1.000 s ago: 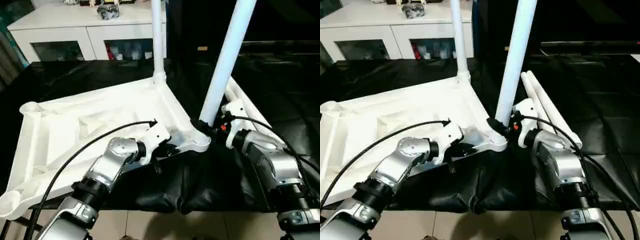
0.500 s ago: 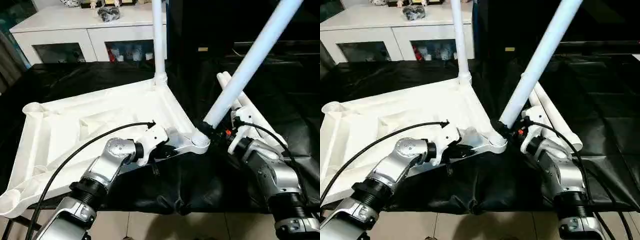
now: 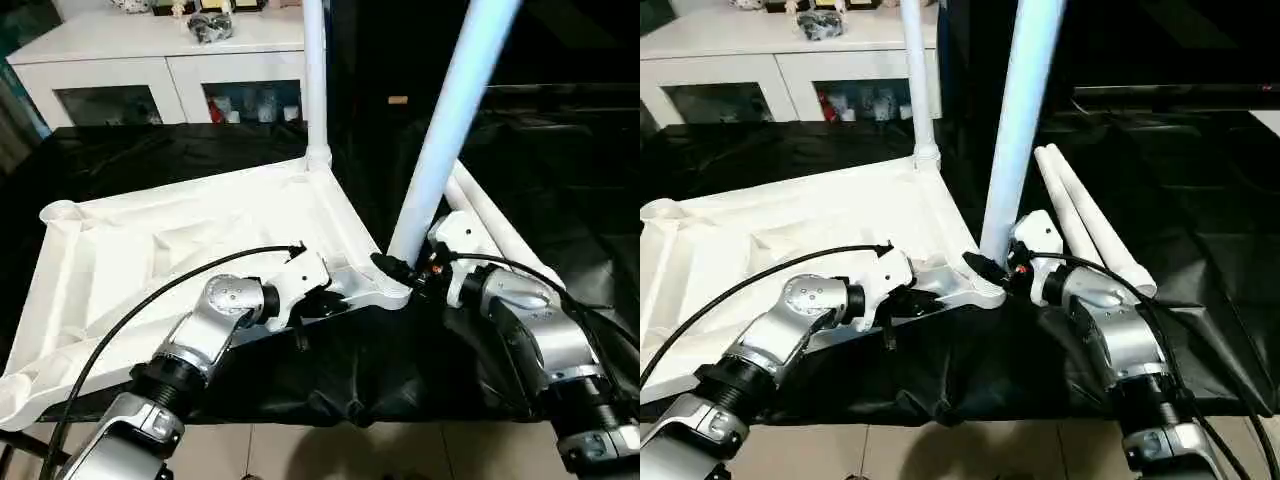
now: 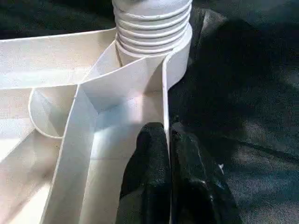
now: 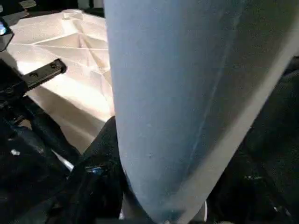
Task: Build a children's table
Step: Insert table leg to table base
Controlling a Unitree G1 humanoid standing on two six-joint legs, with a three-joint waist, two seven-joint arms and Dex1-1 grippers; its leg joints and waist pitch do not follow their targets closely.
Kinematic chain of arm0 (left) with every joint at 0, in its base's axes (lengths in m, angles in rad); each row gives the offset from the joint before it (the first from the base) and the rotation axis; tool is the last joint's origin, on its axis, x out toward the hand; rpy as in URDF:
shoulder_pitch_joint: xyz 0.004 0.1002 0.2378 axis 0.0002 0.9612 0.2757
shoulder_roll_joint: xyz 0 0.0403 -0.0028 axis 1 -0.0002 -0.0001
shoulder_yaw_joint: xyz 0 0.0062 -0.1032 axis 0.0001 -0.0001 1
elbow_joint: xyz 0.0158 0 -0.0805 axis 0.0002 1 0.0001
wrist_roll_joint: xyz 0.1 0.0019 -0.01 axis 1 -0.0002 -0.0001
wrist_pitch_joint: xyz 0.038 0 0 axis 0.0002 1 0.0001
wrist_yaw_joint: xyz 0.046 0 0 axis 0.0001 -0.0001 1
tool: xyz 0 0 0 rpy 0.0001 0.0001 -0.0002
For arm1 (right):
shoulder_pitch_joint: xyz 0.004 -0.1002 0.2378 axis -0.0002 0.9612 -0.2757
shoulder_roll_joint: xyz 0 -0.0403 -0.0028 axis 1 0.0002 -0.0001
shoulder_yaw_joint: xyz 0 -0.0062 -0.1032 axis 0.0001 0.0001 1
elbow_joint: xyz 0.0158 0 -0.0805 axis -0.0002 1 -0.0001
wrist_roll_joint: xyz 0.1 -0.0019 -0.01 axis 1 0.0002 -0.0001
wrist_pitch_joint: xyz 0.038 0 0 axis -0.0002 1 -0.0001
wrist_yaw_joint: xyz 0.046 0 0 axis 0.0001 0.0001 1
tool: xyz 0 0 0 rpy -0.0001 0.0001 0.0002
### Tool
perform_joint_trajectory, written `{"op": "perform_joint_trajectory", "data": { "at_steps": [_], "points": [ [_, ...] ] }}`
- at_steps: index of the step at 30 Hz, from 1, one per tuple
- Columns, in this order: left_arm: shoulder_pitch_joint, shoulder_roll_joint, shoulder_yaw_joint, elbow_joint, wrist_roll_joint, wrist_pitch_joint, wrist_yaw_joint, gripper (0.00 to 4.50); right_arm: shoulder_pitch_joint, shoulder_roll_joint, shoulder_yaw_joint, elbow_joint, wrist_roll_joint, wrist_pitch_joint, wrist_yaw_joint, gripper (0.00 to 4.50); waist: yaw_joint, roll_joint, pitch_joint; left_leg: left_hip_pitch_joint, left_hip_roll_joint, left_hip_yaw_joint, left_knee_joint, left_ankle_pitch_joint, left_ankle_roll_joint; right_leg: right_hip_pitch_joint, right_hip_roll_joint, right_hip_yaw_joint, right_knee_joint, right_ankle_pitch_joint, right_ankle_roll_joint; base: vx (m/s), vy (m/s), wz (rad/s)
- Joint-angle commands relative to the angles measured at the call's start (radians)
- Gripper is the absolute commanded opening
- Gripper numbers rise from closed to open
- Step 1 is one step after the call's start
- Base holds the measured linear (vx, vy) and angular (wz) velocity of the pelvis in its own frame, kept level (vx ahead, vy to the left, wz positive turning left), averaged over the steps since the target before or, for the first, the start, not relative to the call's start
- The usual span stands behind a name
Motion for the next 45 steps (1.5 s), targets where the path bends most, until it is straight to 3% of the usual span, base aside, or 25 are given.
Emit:
{"op": "perform_joint_trajectory", "data": {
  "at_steps": [1, 3, 7, 8, 13, 16, 24, 25, 26, 28, 30, 32, 33, 36, 38, 39, 42, 44, 45],
  "points": [
    [0.011, 0.025, 0.001, -0.046, -0.023, -0.041, -0.061, 0.00, 0.022, -0.012, 0.049, 0.089, -0.014, 0.063, 0.071, 1.88, 0.001, -0.024, -0.047, 0.009, 0.046, -0.038, -0.082, -0.421, 0.037, 0.023, -0.058, 0.030, -0.100, -0.607, -0.107, 0.000, 0.000, 0.00],
    [0.011, 0.032, 0.000, -0.054, -0.026, -0.040, -0.075, 0.00, 0.017, -0.012, 0.051, 0.094, -0.005, 0.064, 0.094, 1.88, 0.002, -0.023, -0.047, 0.010, 0.047, -0.036, -0.081, -0.415, 0.039, 0.023, -0.059, 0.032, -0.098, -0.587, -0.121, 0.000, 0.000, 0.00],
    [0.019, 0.069, -0.005, -0.092, -0.049, -0.048, -0.150, 0.00, 0.028, -0.034, 0.086, 0.073, -0.001, 0.056, 0.182, 1.88, 0.008, -0.025, -0.050, 0.004, 0.054, -0.034, -0.087, -0.371, 0.045, 0.033, -0.058, 0.039, -0.081, -0.458, -0.170, 0.000, 0.000, 0.00],
    [0.024, 0.110, -0.008, -0.119, -0.063, -0.043, -0.210, 0.00, 0.049, -0.050, 0.115, 0.047, -0.013, 0.037, 0.223, 1.88, 0.011, -0.020, -0.045, 0.004, 0.055, -0.033, -0.090, -0.370, 0.048, 0.032, -0.056, 0.040, -0.081, -0.423, -0.182, 0.000, 0.000, 0.00],
    [0.028, 0.149, -0.004, -0.136, -0.087, -0.037, -0.282, 0.00, 0.075, -0.056, 0.141, 0.027, -0.028, 0.010, 0.265, 1.88, 0.017, -0.014, -0.040, 0.009, 0.056, -0.027, -0.094, -0.353, 0.046, 0.034, -0.053, 0.043, -0.070, -0.321, -0.229, 0.000, 0.000, 0.00],
    [0.023, 0.161, 0.001, -0.125, -0.082, -0.035, -0.296, 0.00, 0.085, -0.059, 0.154, 0.024, -0.046, -0.020, 0.274, 1.88, 0.018, -0.015, -0.038, 0.010, 0.056, -0.025, -0.096, -0.360, 0.039, 0.036, -0.053, 0.045, -0.071, -0.324, -0.230, 0.000, 0.000, 0.00],
    [0.013, 0.171, 0.010, -0.110, -0.097, -0.029, -0.302, 0.00, 0.092, -0.050, 0.150, 0.014, -0.036, -0.014, 0.285, 1.88, 0.018, -0.016, -0.034, 0.016, 0.057, -0.028, -0.101, -0.397, 0.019, 0.035, -0.054, 0.046, -0.076, -0.372, -0.220, 0.000, 0.000, 0.00],
    [0.014, 0.165, 0.017, -0.113, -0.096, -0.019, -0.284, 0.00, 0.082, -0.039, 0.139, 0.028, -0.033, -0.009, 0.268, 1.88, 0.017, -0.016, -0.033, 0.016, 0.057, -0.027, -0.101, -0.395, 0.019, 0.035, -0.053, 0.047, -0.076, -0.369, -0.221, 0.000, 0.000, 0.00],
    [0.014, 0.161, 0.020, -0.115, -0.096, -0.015, -0.272, 0.00, 0.076, -0.032, 0.131, 0.036, -0.028, -0.004, 0.257, 1.88, 0.017, -0.023, -0.034, 0.015, 0.057, -0.027, -0.101, -0.389, 0.020, 0.036, -0.054, 0.047, -0.075, -0.369, -0.224, 0.000, 0.000, 0.00],
    [0.012, 0.147, 0.032, -0.115, -0.098, 0.002, -0.245, 0.00, 0.056, -0.012, 0.110, 0.065, -0.025, 0.007, 0.211, 1.88, 0.016, -0.021, -0.031, 0.016, 0.057, -0.027, -0.102, -0.394, 0.019, 0.032, -0.055, 0.048, -0.077, -0.390, -0.223, 0.000, 0.000, 0.00],
    [0.007, 0.124, 0.052, -0.116, -0.093, 0.023, -0.180, 0.00, 0.009, 0.026, 0.078, 0.144, -0.053, -0.010, 0.088, 1.88, 0.014, -0.019, -0.027, 0.019, 0.056, -0.030, -0.103, -0.430, 0.005, 0.029, -0.055, 0.046, -0.083, -0.456, -0.205, 0.000, 0.000, 0.00],
    [0.004, 0.113, 0.061, -0.117, -0.090, 0.034, -0.149, 0.00, -0.013, 0.042, 0.064, 0.181, -0.066, -0.018, 0.032, 1.88, 0.001, -0.020, -0.023, 0.018, 0.052, -0.036, -0.103, -0.463, -0.018, 0.026, -0.058, 0.041, -0.087, -0.535, -0.187, 0.000, 0.000, 0.00],
    [0.001, 0.093, 0.073, -0.122, -0.083, 0.050, -0.096, 0.00, -0.043, 0.065, 0.047, 0.227, -0.079, -0.016, -0.045, 1.88, -0.001, -0.023, -0.024, 0.019, 0.051, -0.038, -0.102, -0.470, -0.020, 0.027, -0.058, 0.039, -0.090, -0.564, -0.171, -0.056, 0.005, -0.07],
    [-0.008, 0.030, 0.095, -0.145, -0.030, 0.113, 0.088, 0.00, -0.115, 0.123, 0.015, 0.337, -0.103, -0.020, -0.216, 1.88, -0.017, -0.020, -0.018, 0.020, 0.049, -0.044, -0.098, -0.496, -0.030, 0.018, -0.059, 0.034, -0.101, -0.646, -0.134, -0.036, 0.005, -0.05],
    [-0.009, 0.006, 0.101, -0.158, -0.017, 0.145, 0.140, 0.00, -0.133, 0.140, 0.008, 0.363, -0.109, -0.021, -0.265, 1.88, -0.018, -0.020, -0.014, 0.028, 0.046, -0.044, -0.094, -0.517, -0.022, 0.009, -0.057, 0.029, -0.111, -0.688, -0.114, 0.000, 0.000, 0.00],
    [-0.004, -0.051, 0.111, -0.202, 0.004, 0.205, 0.239, 0.00, -0.166, 0.176, -0.006, 0.410, -0.107, -0.016, -0.327, 1.88, -0.019, -0.022, -0.014, 0.028, 0.045, -0.044, -0.091, -0.514, -0.015, 0.008, -0.058, 0.029, -0.114, -0.705, -0.104, 0.000, 0.000, 0.00],
    [0.007, -0.099, 0.107, -0.245, 0.035, 0.246, 0.322, 0.00, -0.189, 0.204, -0.010, 0.444, -0.108, -0.018, -0.361, 1.88, -0.017, -0.020, -0.017, 0.024, 0.046, -0.044, -0.092, -0.489, -0.008, 0.011, -0.058, 0.027, -0.114, -0.681, -0.106, 0.000, 0.000, 0.00],
    [0.016, -0.132, 0.095, -0.267, 0.043, 0.261, 0.362, 0.00, -0.203, 0.224, -0.013, 0.467, -0.105, -0.025, -0.376, 1.88, -0.016, -0.020, -0.019, 0.012, 0.051, -0.042, -0.098, -0.464, 0.002, 0.018, -0.055, 0.031, -0.106, -0.585, -0.132, 0.000, 0.000, 0.00],
    [0.017, -0.142, 0.094, -0.270, 0.041, 0.268, 0.373, 0.00, -0.210, 0.231, -0.016, 0.480, -0.104, -0.031, -0.382, 1.88, -0.013, -0.022, -0.022, 0.015, 0.049, -0.037, -0.096, -0.461, 0.007, 0.015, -0.054, 0.033, -0.104, -0.555, -0.145, 0.000, 0.000, 0.00]
  ]
}}
